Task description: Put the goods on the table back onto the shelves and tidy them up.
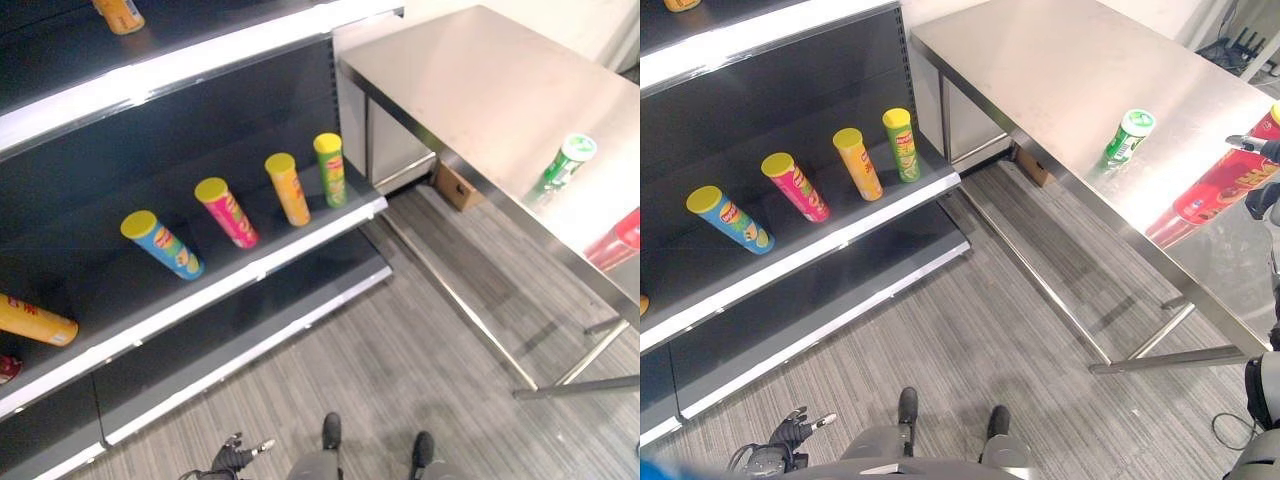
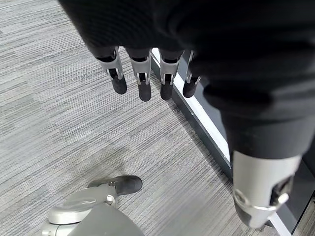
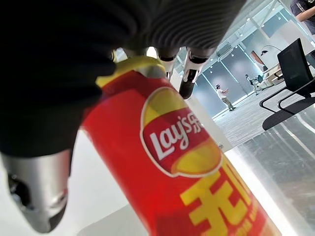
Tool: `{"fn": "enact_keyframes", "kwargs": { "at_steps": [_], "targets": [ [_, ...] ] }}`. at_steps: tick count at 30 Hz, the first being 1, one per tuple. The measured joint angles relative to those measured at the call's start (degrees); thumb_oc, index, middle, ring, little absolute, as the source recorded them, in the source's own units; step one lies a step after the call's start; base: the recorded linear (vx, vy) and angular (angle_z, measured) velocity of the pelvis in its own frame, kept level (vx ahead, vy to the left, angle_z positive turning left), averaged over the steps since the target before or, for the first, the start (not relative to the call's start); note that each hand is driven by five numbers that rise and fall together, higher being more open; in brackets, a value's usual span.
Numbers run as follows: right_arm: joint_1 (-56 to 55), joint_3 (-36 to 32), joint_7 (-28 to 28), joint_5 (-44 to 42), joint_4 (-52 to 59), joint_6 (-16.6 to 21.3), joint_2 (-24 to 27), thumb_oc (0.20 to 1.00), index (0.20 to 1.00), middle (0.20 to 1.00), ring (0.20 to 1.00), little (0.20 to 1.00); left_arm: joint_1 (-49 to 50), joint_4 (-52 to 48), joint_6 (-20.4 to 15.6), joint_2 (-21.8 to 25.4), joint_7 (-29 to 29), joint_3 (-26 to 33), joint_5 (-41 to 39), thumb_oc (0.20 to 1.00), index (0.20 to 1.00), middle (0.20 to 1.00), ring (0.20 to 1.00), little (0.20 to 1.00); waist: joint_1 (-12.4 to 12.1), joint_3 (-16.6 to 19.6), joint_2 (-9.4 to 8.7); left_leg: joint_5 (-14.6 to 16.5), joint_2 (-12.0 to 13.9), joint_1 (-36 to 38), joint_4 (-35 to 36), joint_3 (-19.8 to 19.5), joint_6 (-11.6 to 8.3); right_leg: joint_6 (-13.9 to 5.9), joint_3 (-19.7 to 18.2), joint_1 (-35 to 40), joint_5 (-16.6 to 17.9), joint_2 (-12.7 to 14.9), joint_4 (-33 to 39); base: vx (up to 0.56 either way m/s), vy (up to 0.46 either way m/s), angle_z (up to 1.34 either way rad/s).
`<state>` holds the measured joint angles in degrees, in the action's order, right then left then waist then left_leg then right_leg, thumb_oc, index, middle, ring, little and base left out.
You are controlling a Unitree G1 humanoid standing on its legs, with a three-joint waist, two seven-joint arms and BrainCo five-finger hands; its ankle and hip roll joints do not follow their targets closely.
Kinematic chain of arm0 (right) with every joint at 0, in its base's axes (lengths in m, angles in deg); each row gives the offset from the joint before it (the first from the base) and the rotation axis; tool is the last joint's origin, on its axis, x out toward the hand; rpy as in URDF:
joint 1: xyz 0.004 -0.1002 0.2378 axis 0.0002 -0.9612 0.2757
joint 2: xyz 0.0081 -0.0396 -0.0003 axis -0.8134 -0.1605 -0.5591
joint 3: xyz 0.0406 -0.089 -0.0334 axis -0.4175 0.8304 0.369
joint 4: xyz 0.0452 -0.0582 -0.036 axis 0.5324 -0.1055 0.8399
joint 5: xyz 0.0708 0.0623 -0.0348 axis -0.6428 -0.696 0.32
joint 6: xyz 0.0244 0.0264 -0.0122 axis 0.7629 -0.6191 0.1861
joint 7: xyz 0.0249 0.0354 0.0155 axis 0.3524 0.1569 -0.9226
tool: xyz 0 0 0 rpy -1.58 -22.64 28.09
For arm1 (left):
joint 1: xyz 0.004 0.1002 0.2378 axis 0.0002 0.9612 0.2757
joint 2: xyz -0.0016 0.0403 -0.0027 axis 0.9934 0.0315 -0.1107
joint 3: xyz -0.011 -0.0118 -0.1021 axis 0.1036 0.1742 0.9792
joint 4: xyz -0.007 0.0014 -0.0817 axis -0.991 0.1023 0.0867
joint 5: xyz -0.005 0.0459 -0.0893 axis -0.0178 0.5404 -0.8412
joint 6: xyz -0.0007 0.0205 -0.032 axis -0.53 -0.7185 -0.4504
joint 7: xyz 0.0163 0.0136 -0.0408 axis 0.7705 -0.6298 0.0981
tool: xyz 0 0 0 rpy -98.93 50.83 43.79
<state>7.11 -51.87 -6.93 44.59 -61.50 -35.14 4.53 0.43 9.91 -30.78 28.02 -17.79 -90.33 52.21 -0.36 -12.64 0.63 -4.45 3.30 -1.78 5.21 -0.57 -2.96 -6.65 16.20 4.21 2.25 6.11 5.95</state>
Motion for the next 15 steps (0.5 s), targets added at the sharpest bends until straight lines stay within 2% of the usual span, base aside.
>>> {"fn": "enact_keyframes", "kwargs": {
  "at_steps": [7, 15],
  "targets": [
    [0.6, 0.9, -0.1, 0.0, -2.3, -0.9, -0.1, 1.0, 1.0, 1.0, 1.0, 1.0, 0.0, 0.0, 0.0, 0.0, -0.1, 0.0, 0.0, 1.0, 1.0, 1.0, 1.0, 1.0, 0.0, -0.4, -0.69, -0.1, 0.1, 0.0, 0.0, -0.1, -0.07, 0.01, 0.0, 0.0, 0.0, -0.1, 0.0, 0.0, 0.0, 0.0],
    [0.6, 1.0, -0.9, -0.1, -2.4, -1.0, -0.2, 1.0, 1.0, 1.0, 1.0, 1.0, 0.0, 0.0, 0.0, 0.0, -0.1, 0.0, 0.0, 1.0, 1.0, 1.0, 1.0, 1.0, 0.1, -0.4, -0.69, -0.1, 0.1, 0.0, 0.0, -0.1, -0.07, 0.01, 0.0, 0.0, 0.0, -0.1, 0.0, 0.0, 0.0, 0.0]
  ]
}}
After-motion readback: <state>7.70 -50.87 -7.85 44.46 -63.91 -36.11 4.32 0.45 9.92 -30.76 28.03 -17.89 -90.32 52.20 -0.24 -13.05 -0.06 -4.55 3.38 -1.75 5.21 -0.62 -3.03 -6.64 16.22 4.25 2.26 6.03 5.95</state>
